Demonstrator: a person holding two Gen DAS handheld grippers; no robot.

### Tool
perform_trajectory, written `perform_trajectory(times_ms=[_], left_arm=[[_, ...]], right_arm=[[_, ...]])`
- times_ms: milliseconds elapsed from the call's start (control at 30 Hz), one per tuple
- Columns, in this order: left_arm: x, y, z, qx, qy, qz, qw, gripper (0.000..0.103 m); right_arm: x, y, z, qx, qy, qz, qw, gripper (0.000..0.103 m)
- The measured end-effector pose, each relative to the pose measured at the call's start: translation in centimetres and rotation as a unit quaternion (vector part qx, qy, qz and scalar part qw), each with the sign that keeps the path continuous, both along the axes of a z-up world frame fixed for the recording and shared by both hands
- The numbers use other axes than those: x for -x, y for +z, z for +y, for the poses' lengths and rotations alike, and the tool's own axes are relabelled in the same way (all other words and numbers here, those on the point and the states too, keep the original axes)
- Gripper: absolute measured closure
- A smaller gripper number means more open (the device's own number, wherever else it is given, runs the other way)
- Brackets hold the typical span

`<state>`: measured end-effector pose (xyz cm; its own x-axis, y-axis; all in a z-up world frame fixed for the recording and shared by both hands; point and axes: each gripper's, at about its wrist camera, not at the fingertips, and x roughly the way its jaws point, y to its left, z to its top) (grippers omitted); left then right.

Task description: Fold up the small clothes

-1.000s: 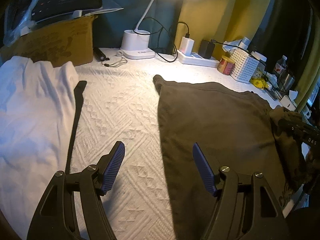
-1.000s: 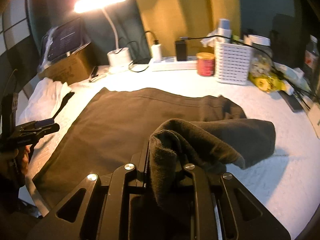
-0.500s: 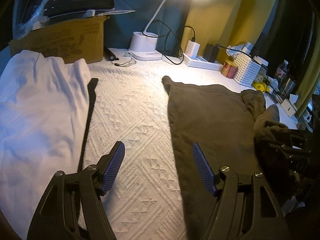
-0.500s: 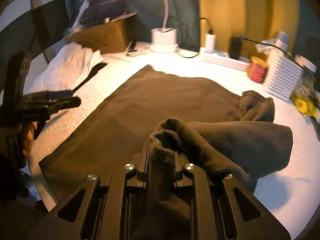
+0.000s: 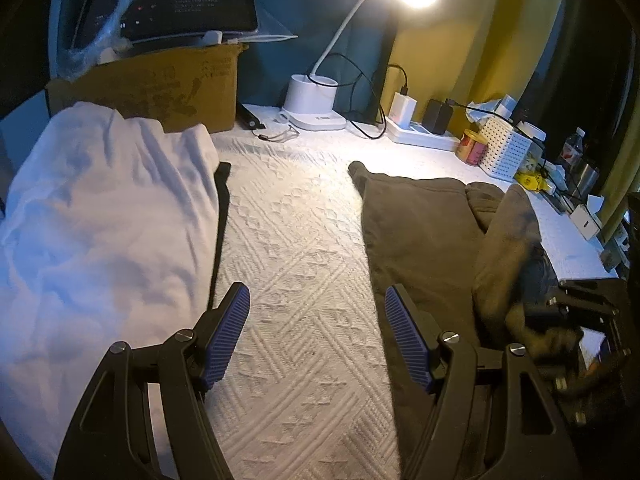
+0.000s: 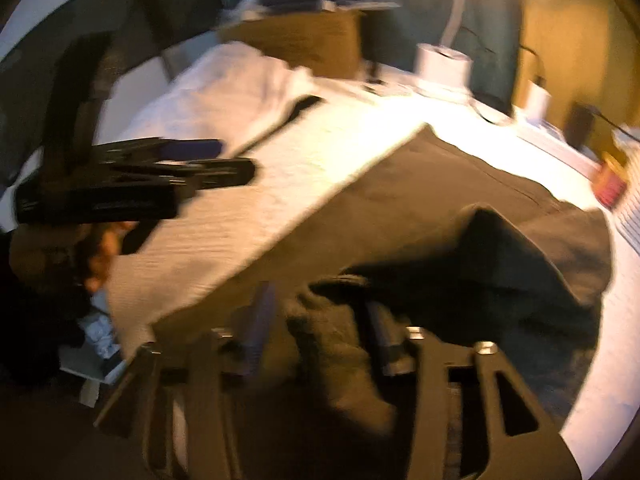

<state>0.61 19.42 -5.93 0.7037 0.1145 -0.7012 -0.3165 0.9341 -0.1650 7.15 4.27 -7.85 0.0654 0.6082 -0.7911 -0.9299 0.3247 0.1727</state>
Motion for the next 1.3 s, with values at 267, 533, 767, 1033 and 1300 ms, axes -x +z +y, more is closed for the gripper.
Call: perform_trajectory(times_ms=[267, 533, 767, 1033, 1300], left_arm=[[-0.2, 1.3, -1.0, -0.017, -0.008, -0.003, 0.9998, 0.033], [-3.2, 3.2, -4.7, -0.042, -0.06, -0.007, 0.9973, 0.033], [-8.0, 3.2, -10.3, -0.065, -0.142, 0.015, 0.9875, 0.033], [-12.9, 2.4, -17.1, -0.094, -0.243, 0.044, 0.9643, 0.033], [-16.0, -1.1, -19.6, -0.183, -0.265, 0.119, 0.9392, 0.033]], right_arm=[[2.9, 2.6, -1.4, -0.04, 0.044, 0.004, 0.998, 0.048], [2.3, 5.0, -6.4, -0.073, -0.002, -0.021, 0.997, 0.042], [-3.1, 3.4, -12.0, -0.056, -0.129, -0.034, 0.989, 0.042], [-9.1, 0.9, -18.2, -0.039, -0.239, -0.02, 0.97, 0.042], [-12.0, -0.9, -20.8, -0.044, -0.281, 0.003, 0.959, 0.042]])
